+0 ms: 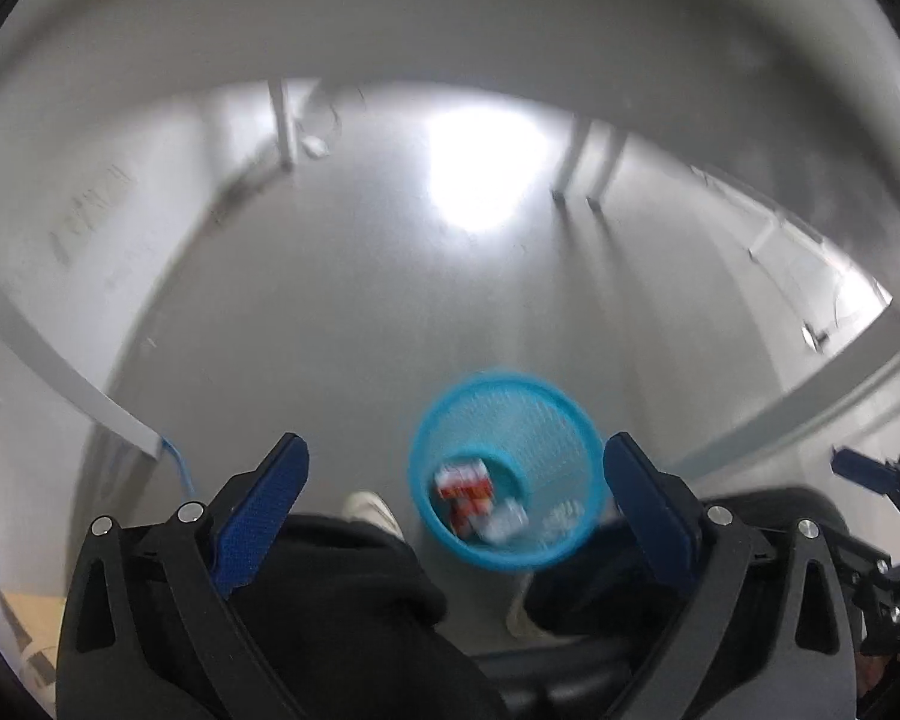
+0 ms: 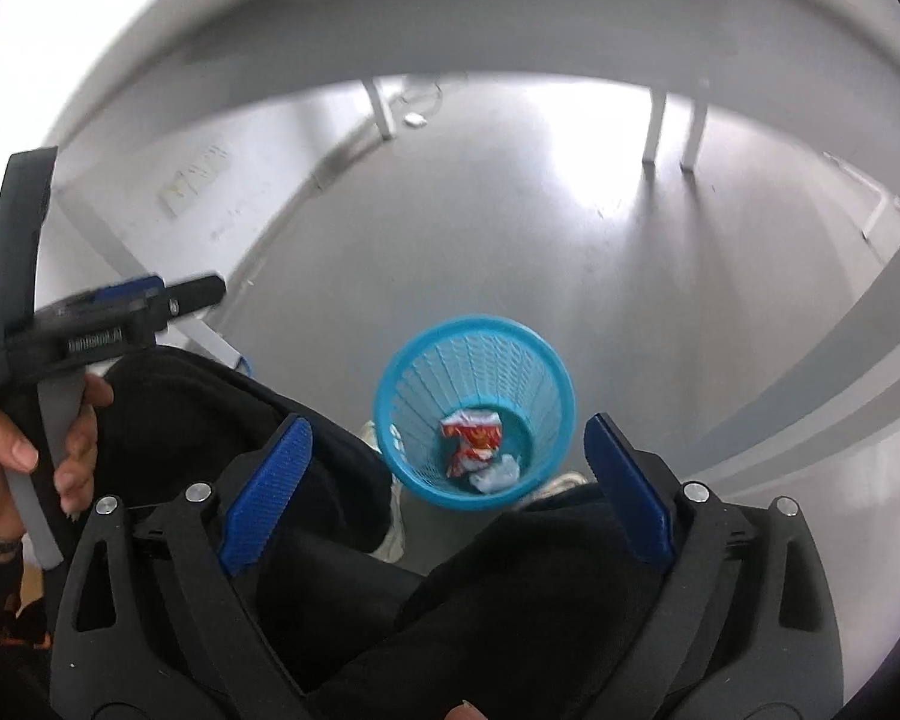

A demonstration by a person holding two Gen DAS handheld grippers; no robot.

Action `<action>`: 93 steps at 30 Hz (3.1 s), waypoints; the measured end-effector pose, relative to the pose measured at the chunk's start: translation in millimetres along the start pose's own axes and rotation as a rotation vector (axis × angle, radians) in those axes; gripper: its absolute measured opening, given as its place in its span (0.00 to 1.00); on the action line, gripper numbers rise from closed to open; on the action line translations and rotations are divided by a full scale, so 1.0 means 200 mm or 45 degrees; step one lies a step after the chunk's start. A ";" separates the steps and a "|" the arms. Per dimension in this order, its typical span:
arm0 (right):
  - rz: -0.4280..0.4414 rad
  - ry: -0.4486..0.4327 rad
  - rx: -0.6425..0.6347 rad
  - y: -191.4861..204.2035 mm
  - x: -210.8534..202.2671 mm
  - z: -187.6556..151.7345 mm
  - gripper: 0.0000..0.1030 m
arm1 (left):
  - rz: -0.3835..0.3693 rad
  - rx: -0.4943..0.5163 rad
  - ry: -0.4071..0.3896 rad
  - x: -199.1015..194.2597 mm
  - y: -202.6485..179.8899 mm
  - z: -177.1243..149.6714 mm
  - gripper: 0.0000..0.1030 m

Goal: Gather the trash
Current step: 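Raise both open tools back toward the remaining bags on the table, then grasp the white plastic bag with the left tool while the right tool grasps the blue bag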

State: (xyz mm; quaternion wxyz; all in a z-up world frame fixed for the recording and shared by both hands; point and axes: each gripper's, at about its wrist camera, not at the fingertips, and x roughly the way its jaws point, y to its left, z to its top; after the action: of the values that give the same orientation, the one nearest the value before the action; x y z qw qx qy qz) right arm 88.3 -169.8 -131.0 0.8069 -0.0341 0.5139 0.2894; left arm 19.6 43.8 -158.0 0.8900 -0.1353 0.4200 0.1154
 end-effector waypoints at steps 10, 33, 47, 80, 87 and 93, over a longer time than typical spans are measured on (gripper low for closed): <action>0.017 -0.180 -0.041 0.10 -0.33 -0.05 0.91 | -0.018 0.029 -0.175 -0.39 0.05 0.01 0.94; -0.094 -0.578 -0.136 0.28 -0.89 0.51 0.92 | -0.089 -0.068 -0.592 -0.86 -0.04 0.49 0.94; -0.133 -0.695 -0.098 0.18 -0.75 0.90 0.92 | -0.071 -0.115 -0.557 -0.75 0.11 0.61 0.94; -0.084 -0.434 -0.244 0.00 -0.31 1.34 0.45 | -0.156 0.039 -0.391 -0.24 -0.21 1.48 0.93; -0.043 -0.417 -0.228 -0.03 -0.28 1.33 0.40 | -0.191 0.127 -0.330 -0.17 -0.30 1.47 0.73; -0.052 -0.479 -0.195 -0.05 -0.32 1.31 0.24 | -0.186 0.134 -0.325 -0.15 -0.29 1.44 0.37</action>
State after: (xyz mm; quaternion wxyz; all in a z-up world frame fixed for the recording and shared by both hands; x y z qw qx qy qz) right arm 286.1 -112.4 44.0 0.8894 -0.0512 0.3297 0.3123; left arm 226.0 85.0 49.7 0.9480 -0.1031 0.2977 0.0444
